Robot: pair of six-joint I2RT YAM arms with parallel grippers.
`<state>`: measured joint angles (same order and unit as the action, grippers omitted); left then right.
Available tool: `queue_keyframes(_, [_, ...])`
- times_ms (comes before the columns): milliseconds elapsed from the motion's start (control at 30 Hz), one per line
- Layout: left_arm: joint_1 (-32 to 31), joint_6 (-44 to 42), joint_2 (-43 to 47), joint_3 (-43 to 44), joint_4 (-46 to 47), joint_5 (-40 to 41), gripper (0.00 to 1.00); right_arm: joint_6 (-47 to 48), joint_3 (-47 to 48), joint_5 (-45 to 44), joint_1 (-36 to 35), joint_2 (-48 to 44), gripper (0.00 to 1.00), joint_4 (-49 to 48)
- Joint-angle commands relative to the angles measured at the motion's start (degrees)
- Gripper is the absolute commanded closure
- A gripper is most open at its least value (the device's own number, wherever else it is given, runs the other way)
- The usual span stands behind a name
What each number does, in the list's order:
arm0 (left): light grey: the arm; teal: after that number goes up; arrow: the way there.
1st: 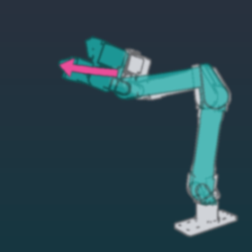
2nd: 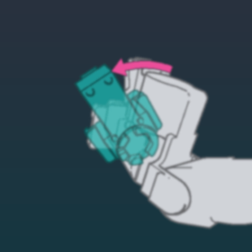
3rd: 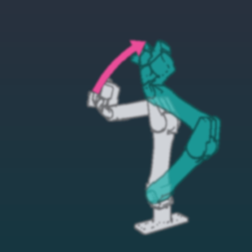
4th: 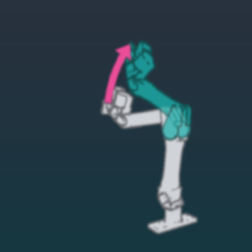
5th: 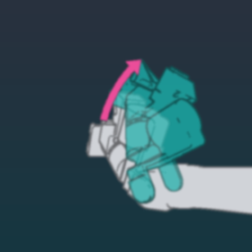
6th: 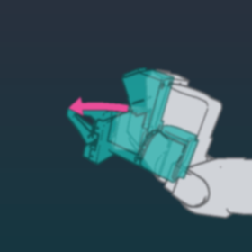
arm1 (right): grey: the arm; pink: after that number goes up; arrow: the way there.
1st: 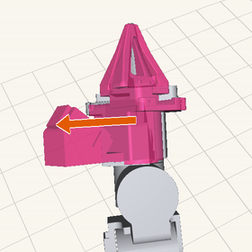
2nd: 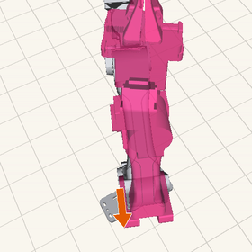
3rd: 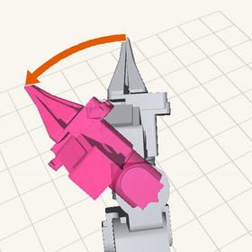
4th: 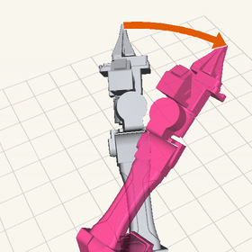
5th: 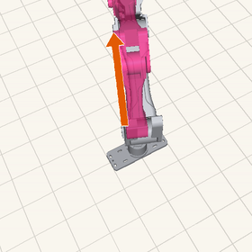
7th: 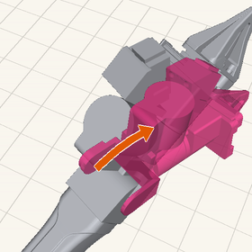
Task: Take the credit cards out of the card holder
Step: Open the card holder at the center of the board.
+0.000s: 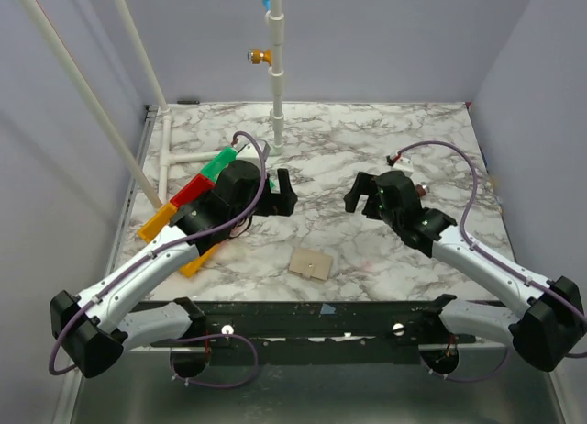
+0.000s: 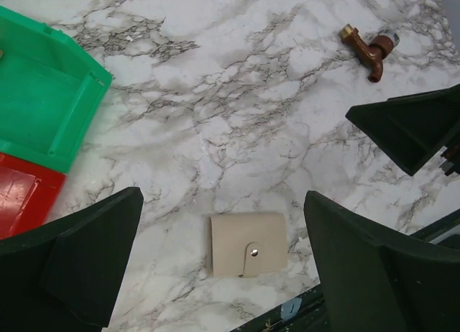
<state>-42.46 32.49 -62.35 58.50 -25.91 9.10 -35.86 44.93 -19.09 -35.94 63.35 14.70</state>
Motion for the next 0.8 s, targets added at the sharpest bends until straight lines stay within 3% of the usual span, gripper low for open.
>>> queue_keyframes(0, [1.15, 0.02, 2.34, -0.05, -0.96, 2.16, 0.01, 3.90, 1.21, 2.37, -0.27, 1.89, 0.00, 0.53])
queue_keyframes(167, [5.06, -0.40, 2.39, -0.22, -3.83, -0.89, 0.02, 6.98, -0.10, 3.59, -2.82, 3.86, 0.00, -1.68])
queue_keyframes(333, [12.10, 0.46, 6.71, -5.33, -0.52, -8.70, 0.02, 7.97, 1.49, -0.45, -11.94, 9.79, 0.00, -1.62])
queue_keyframes(633, [13.10, -0.49, 10.38, -7.97, -1.29, -9.02, 0.02, 10.86, 6.13, -1.70, -25.82, 29.34, 0.00, -0.95])
queue_keyframes(767, [13.40, -0.84, 11.99, -9.21, -1.34, -10.71, 0.02, 11.37, 7.60, -2.95, -28.02, 34.19, 0.00, -1.06])
